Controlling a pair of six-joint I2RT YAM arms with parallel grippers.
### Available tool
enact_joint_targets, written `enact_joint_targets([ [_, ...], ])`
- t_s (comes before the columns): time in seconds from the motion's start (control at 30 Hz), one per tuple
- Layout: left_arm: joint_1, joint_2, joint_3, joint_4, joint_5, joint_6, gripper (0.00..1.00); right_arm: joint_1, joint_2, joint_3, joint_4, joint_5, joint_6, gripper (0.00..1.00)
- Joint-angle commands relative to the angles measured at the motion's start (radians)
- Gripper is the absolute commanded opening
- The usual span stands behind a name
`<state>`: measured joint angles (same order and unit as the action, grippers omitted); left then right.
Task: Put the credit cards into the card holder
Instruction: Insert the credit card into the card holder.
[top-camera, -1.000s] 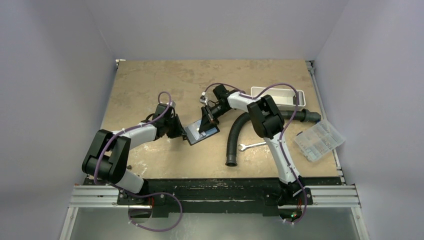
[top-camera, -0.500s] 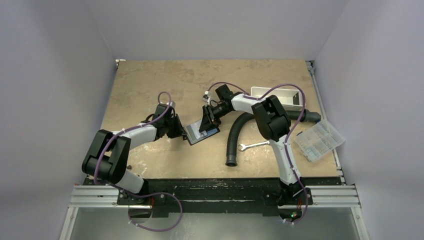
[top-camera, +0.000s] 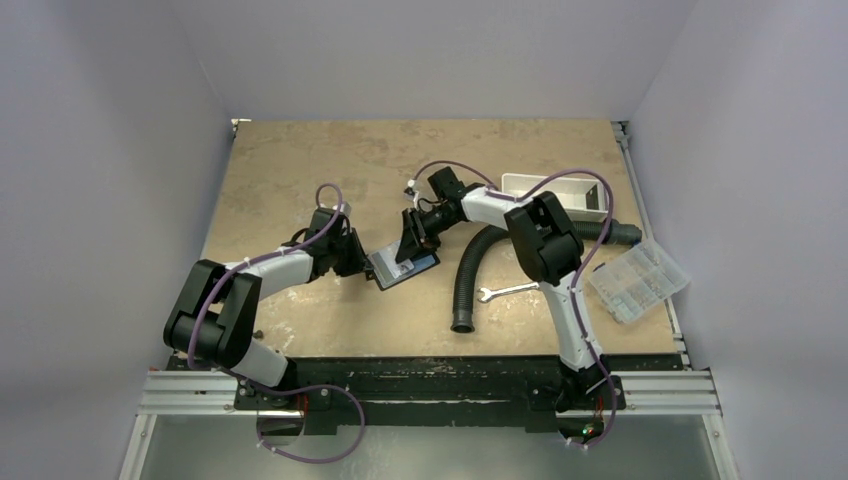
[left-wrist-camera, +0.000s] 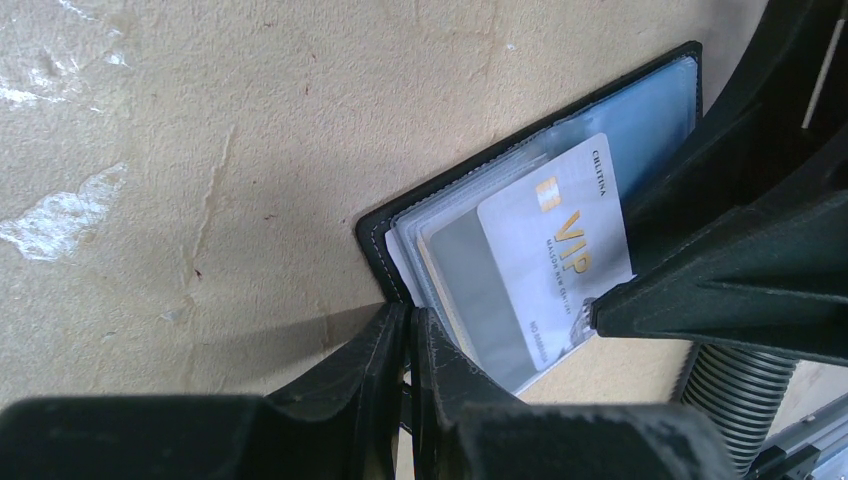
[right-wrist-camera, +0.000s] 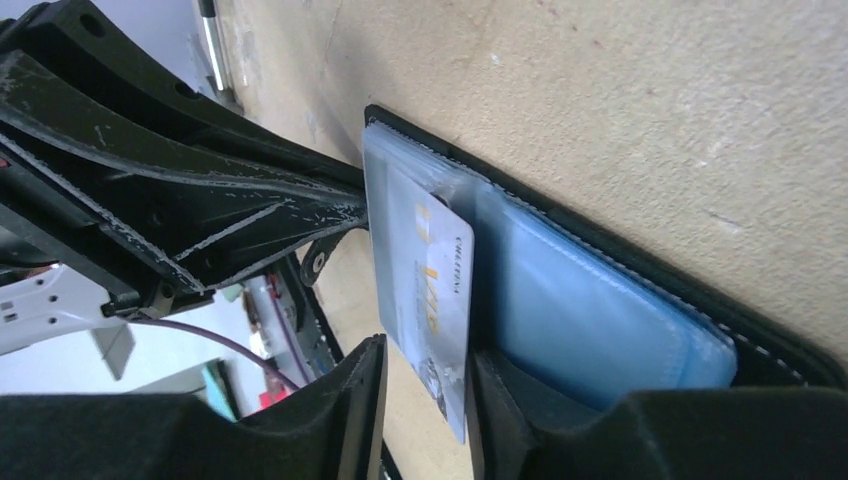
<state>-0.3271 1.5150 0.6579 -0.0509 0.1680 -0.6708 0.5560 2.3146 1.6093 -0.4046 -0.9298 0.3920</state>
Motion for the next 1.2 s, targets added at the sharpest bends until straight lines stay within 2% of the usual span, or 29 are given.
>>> enact_joint_targets([
  [0.0,0.0,0.006,-0.023,0.007,-0.012,0.002,0.11,-0.011,-0.078,-0.008,-0.015,0.189,-0.057,0.45],
  [0.1,0.0,0.005,-0.022,0.006,-0.011,0.001,0.11,-0.014,-0.095,-0.002,-0.036,0.216,-0.071,0.51],
  [0.3,0.001,0.002,-0.021,0.005,-0.009,0.004,0.11,-0.013,-0.096,0.0,-0.054,0.227,-0.084,0.52],
  [0.37,0.0,0.003,-0.02,0.003,-0.009,0.002,0.11,-0.013,-0.085,-0.001,-0.044,0.21,-0.077,0.48],
  [0.47,0.0,0.005,-0.019,0.006,-0.009,0.003,0.11,-0.012,-0.069,-0.009,-0.017,0.186,-0.053,0.3],
  [0.5,0.0,0.005,-0.018,0.005,-0.007,0.003,0.11,-0.012,-0.068,-0.016,-0.002,0.181,-0.043,0.27],
  [0.83,0.0,0.008,-0.026,0.017,-0.002,-0.001,0.11,0.035,-0.052,-0.027,0.072,0.139,0.015,0.16],
  [0.97,0.0,0.008,-0.029,0.019,0.0,-0.004,0.11,0.055,-0.056,-0.058,0.135,0.104,0.071,0.05],
  [1.17,-0.001,0.005,-0.038,0.028,0.006,-0.011,0.11,0.067,-0.084,-0.119,0.226,0.083,0.146,0.03],
])
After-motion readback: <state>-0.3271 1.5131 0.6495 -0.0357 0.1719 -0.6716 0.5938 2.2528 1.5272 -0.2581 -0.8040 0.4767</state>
